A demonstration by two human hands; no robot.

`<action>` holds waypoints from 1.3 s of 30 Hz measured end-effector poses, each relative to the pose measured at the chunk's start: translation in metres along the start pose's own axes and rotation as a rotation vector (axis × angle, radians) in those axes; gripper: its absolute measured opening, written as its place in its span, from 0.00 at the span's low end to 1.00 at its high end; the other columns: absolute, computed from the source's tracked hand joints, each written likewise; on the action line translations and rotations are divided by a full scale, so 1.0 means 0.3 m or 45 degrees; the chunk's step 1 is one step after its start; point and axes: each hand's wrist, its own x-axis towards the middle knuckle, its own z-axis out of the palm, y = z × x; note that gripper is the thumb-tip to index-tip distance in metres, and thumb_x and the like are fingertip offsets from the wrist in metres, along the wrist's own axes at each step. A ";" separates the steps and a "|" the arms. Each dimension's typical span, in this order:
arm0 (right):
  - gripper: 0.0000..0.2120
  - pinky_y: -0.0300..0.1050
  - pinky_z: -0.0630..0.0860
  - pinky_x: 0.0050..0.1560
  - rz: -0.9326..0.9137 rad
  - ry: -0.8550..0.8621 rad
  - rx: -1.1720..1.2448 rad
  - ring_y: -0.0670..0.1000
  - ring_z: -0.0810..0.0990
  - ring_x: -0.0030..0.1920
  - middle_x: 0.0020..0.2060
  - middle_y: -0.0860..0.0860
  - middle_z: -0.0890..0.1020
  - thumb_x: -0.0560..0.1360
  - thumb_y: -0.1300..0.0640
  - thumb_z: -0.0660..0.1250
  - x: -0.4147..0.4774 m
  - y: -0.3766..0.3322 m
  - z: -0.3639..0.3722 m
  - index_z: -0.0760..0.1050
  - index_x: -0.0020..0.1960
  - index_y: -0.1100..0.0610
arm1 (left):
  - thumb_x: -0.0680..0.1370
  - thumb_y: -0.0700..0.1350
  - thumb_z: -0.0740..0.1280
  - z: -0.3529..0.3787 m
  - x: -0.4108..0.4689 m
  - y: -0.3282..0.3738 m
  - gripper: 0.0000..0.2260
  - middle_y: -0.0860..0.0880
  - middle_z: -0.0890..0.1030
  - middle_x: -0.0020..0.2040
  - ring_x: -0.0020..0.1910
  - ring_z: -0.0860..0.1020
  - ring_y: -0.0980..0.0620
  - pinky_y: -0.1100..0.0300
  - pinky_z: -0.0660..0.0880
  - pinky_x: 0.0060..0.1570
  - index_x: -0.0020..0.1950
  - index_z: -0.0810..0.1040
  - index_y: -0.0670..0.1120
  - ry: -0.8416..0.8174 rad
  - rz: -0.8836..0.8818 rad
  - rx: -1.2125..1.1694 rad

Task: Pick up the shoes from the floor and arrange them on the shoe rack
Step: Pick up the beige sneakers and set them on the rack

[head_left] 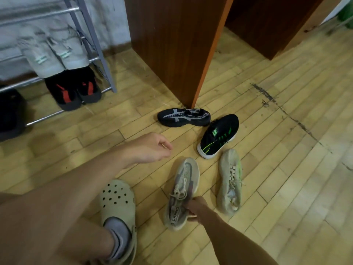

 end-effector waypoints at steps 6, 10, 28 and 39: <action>0.10 0.52 0.83 0.48 -0.291 0.122 -0.074 0.55 0.82 0.50 0.51 0.56 0.82 0.71 0.61 0.69 -0.035 -0.138 -0.054 0.75 0.52 0.55 | 0.77 0.47 0.65 0.000 -0.004 -0.020 0.11 0.53 0.80 0.51 0.52 0.78 0.56 0.56 0.74 0.57 0.58 0.78 0.53 0.020 -0.004 0.004; 0.15 0.49 0.83 0.47 -0.475 0.159 -0.143 0.53 0.82 0.48 0.48 0.53 0.81 0.70 0.61 0.71 -0.096 -0.265 -0.094 0.74 0.55 0.54 | 0.77 0.46 0.65 0.006 -0.012 -0.011 0.11 0.54 0.78 0.50 0.52 0.78 0.55 0.60 0.72 0.49 0.58 0.78 0.51 0.063 0.011 -0.021; 0.09 0.46 0.76 0.49 -1.662 0.316 -0.550 0.55 0.81 0.50 0.47 0.55 0.84 0.70 0.60 0.69 -1.027 -1.056 0.209 0.78 0.50 0.58 | 0.70 0.45 0.69 -0.666 -0.599 -0.140 0.04 0.46 0.81 0.42 0.42 0.78 0.48 0.55 0.77 0.48 0.36 0.80 0.47 1.144 0.056 -0.389; 0.12 0.48 0.79 0.48 -2.036 -0.081 -1.061 0.56 0.82 0.48 0.46 0.57 0.85 0.69 0.54 0.73 -1.491 -0.985 1.006 0.82 0.50 0.60 | 0.76 0.42 0.66 -0.664 -1.266 -0.828 0.06 0.46 0.79 0.45 0.43 0.77 0.50 0.65 0.72 0.39 0.49 0.80 0.42 1.538 -0.337 -0.736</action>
